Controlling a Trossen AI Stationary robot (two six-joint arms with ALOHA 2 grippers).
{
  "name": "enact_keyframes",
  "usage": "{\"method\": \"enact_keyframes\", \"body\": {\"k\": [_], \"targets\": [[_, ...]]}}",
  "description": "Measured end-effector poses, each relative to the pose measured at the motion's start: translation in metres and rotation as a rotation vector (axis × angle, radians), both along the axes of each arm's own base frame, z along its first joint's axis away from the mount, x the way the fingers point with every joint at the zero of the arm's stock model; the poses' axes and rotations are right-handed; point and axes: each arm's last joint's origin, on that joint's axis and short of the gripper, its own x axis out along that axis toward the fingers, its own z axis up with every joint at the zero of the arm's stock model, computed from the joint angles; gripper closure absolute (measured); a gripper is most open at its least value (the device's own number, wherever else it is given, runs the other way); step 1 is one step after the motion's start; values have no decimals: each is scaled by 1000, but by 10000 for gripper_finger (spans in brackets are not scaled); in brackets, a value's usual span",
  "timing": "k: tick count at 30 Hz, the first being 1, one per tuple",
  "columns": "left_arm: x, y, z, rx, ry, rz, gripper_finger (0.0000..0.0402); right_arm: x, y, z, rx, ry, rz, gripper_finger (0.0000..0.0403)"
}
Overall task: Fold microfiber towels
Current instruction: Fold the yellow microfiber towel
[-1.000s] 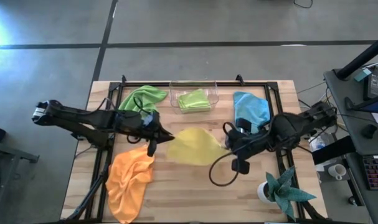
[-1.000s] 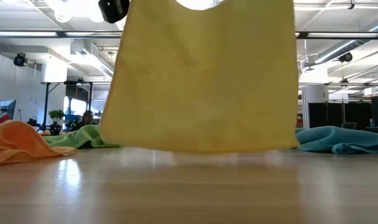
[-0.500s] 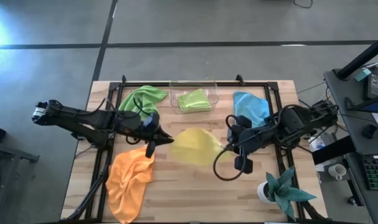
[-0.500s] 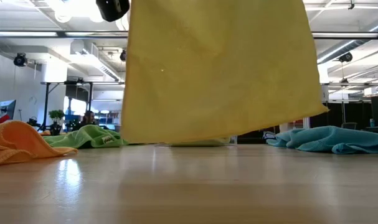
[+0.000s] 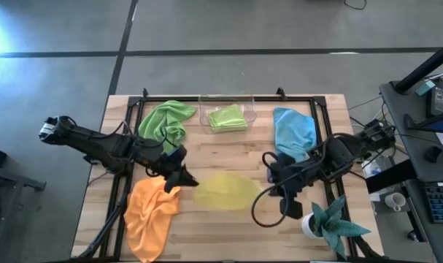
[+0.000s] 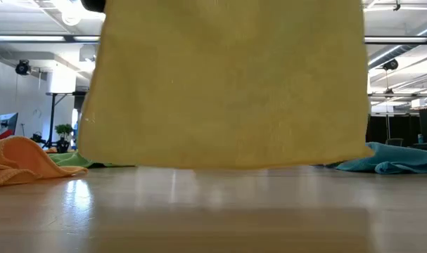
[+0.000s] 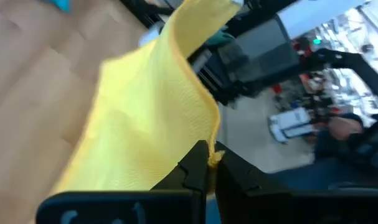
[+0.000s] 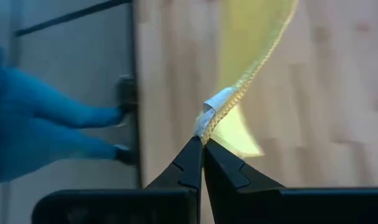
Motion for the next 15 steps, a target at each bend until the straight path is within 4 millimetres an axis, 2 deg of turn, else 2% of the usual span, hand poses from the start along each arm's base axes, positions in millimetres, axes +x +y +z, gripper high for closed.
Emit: {"method": "enact_keyframes", "body": {"k": [3,8,11,15], "targets": [[-1,-8,0,-74,31,-23,398,0,7,3,70,-20,54,394],[-1,-15,0,-133,40,-35,398,0,10,3,69,-31,74,394],[1,-13,-1,-88,22,-23,398,2,6,3,16,-61,100,394],[6,2,-7,44,20,41,398,11,-10,-5,-111,-82,93,394]]}}
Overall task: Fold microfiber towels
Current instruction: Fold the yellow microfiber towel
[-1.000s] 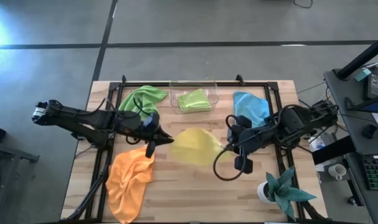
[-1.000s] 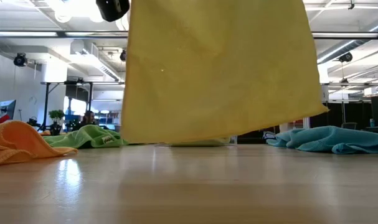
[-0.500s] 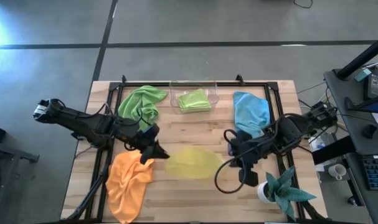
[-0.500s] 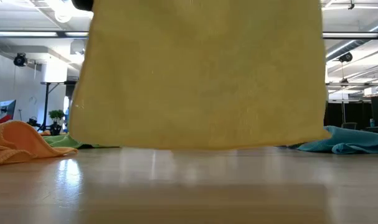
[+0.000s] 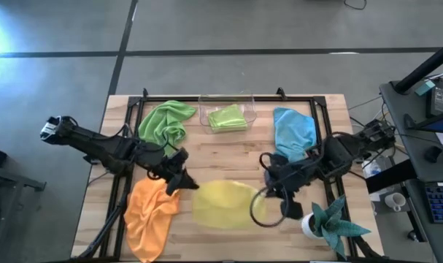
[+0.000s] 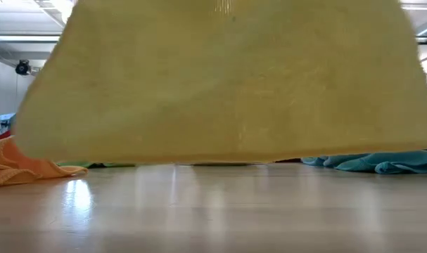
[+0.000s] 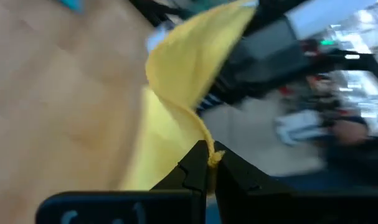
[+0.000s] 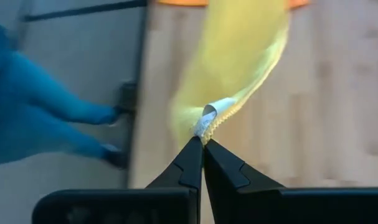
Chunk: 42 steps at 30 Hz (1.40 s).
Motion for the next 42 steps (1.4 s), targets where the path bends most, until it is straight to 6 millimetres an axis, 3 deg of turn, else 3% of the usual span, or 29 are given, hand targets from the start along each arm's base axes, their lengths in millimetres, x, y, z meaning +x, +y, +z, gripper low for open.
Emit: {"method": "enact_keyframes", "body": {"k": [6,13,23,32,42], "targets": [[-1,32,-31,304,170,196,398,12,-37,-34,-161,112,-134,394],[7,56,-62,457,289,287,398,28,-75,-90,-256,201,-300,394],[36,66,-94,604,362,262,398,36,-104,-147,-310,185,-361,394],[40,67,-105,753,399,134,398,29,-102,-173,-313,224,-234,394],[29,63,-108,732,452,-28,398,20,-67,-175,-189,241,-125,394]]}}
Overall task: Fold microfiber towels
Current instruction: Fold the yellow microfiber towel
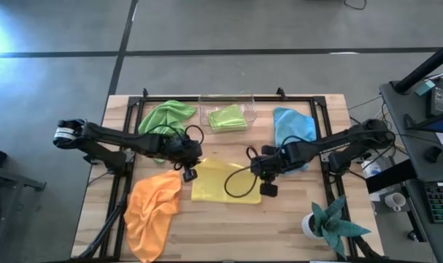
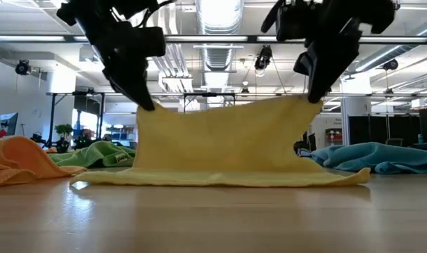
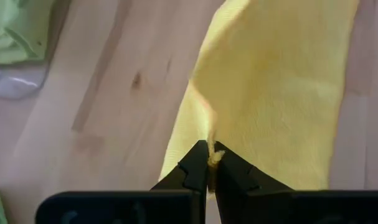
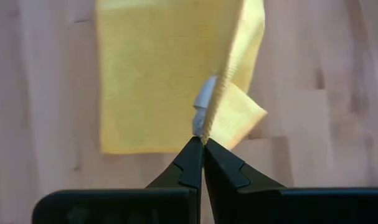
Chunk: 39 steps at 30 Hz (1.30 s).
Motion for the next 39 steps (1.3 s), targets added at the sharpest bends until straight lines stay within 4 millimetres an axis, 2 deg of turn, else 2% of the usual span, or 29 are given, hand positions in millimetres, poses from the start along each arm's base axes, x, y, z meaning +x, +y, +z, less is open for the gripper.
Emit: {"method": "enact_keyframes", "body": {"k": [5,10,18,25,33,39], "targets": [[-2,-2,0,-42,17,-33,398,2,15,11,25,-40,12,394],[-2,-4,1,-87,15,-66,398,2,17,13,17,-43,14,394],[2,1,13,76,-24,-13,398,-4,-5,13,-140,44,-77,394],[8,5,30,214,-63,14,398,-1,-27,24,-207,46,-157,394],[6,6,35,223,-58,22,398,5,-41,42,-297,-13,-251,394],[3,2,34,148,-60,-38,398,3,-40,37,-293,15,-220,394]]}}
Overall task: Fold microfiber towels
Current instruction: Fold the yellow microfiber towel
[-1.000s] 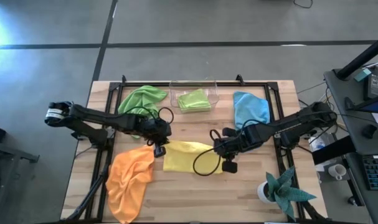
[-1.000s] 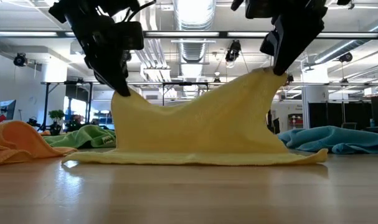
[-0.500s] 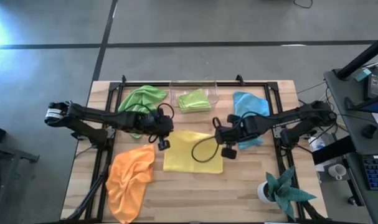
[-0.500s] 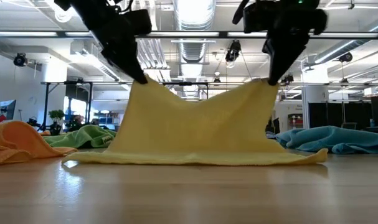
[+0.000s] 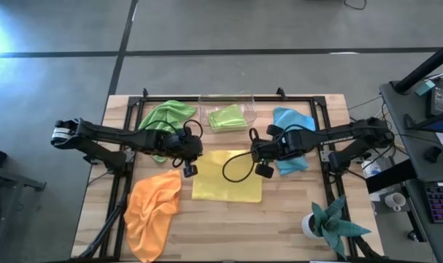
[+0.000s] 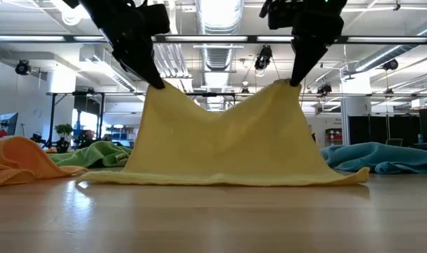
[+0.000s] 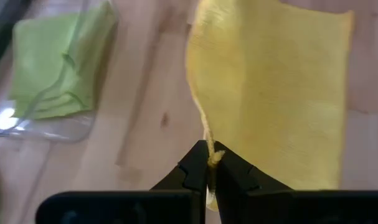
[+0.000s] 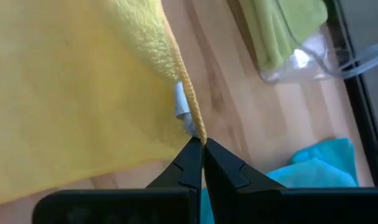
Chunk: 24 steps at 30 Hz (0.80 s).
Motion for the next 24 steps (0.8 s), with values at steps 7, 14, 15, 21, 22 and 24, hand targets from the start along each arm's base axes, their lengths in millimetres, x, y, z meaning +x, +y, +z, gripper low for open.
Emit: {"method": "enact_keyframes", "body": {"k": [7,14,15,21,22,24], "targets": [[-7,-1,-5,-18,78,-18,398,-5,7,-13,22,39,6,394],[-9,-3,-12,-71,119,-65,398,-8,19,-29,82,44,55,394],[-8,-3,-13,-77,123,-69,398,-8,22,-32,103,31,59,394],[-6,-9,-17,-128,138,-114,398,-9,37,-46,158,-25,56,394],[-5,-10,-19,-146,142,-130,398,-9,39,-47,162,-32,53,394],[-3,-14,-22,-178,158,-164,398,-10,42,-49,175,-41,47,394]]}}
